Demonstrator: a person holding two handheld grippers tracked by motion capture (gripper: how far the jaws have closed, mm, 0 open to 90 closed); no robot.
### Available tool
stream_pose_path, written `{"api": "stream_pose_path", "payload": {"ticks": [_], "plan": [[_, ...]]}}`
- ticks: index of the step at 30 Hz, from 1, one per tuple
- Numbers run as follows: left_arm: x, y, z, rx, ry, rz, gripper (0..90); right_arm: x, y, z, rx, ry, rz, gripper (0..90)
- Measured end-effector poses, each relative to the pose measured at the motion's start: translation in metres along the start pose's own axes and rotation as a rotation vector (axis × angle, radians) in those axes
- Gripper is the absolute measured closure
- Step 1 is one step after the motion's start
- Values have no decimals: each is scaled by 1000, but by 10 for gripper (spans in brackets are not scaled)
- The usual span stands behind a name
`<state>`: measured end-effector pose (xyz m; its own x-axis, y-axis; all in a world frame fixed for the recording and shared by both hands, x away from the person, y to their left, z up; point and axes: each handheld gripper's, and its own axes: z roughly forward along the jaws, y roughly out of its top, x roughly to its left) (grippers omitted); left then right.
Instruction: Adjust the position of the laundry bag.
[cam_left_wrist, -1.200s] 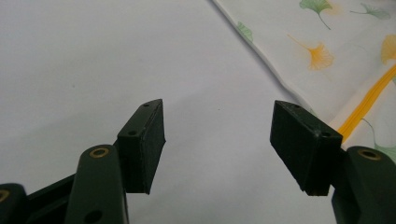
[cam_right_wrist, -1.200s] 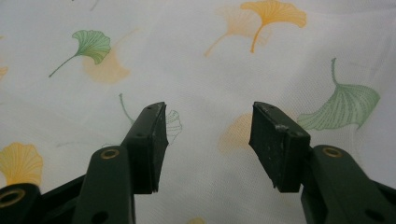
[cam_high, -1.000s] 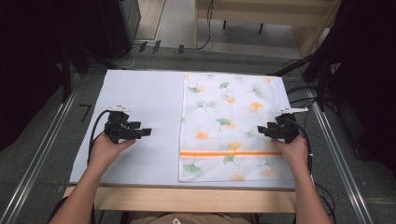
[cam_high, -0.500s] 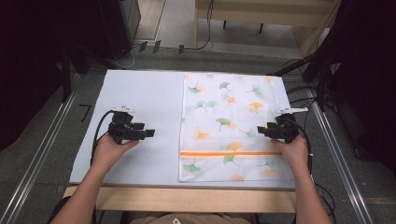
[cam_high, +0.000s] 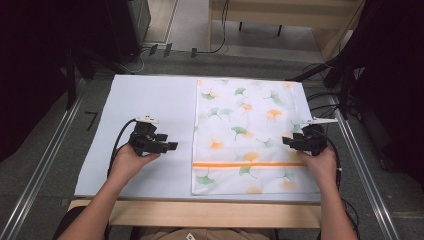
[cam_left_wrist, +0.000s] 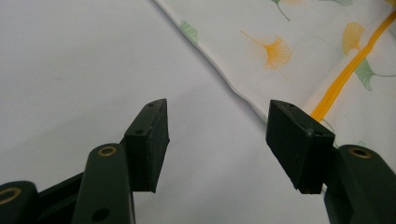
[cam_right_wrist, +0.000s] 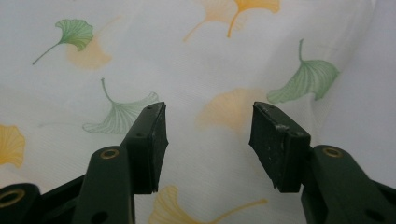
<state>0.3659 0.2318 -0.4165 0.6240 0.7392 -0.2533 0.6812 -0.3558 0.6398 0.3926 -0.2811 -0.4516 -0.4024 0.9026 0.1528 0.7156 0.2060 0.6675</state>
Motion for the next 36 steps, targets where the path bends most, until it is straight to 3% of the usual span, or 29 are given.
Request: {"api": "stream_pose_path", "payload": {"ticks": [4,19,30,36], "plan": [[-2,4,5,12,-11,-5,435,-4,-5,-5,1,-15,12,479],[-17,11,34,46,-59,25,423,-23,-24,-19,9,-75,55,487],[-28,11,50,86,-38,70,421,-33,-32,-14,41,-100,71,488],[-32,11,60,100,-16,59,421,-37,-34,-12,41,-117,81,480]]}}
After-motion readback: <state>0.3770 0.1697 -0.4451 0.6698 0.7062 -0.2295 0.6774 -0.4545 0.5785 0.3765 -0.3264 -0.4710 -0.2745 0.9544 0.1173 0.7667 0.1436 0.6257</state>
